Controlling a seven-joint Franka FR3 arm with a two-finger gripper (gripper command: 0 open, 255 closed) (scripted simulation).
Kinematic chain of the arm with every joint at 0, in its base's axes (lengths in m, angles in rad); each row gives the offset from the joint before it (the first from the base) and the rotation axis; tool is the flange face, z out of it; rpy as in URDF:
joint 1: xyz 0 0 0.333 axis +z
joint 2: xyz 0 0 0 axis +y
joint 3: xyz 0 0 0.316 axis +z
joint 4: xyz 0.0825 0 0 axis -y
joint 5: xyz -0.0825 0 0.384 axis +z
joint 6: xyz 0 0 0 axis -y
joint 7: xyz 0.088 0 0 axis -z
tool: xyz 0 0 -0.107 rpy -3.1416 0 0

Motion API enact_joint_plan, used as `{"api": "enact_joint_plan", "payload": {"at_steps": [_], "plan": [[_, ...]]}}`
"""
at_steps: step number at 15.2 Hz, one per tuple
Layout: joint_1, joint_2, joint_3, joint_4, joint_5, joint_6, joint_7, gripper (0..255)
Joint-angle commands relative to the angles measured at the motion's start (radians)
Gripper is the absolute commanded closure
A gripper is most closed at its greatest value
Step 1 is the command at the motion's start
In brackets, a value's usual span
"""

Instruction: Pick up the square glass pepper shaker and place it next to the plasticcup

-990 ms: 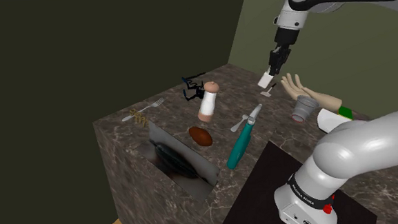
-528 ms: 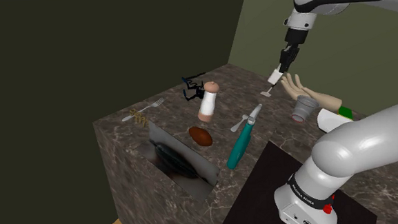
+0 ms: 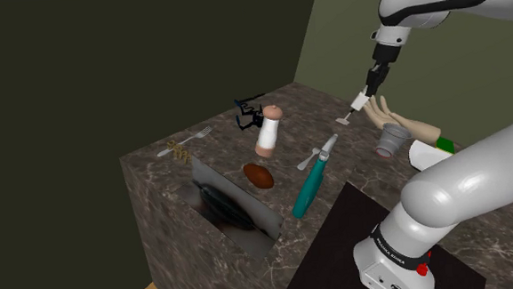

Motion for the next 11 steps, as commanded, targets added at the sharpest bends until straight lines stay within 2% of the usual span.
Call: {"api": "enact_joint_plan", "payload": {"at_steps": [1,11], "plan": [[-0.001,0.002,-0.003,-0.024,-0.002,0.027,0.001,255],[-0.005,0.025,-0.022,-0.139,-0.007,0.164,0.005,255]]}}
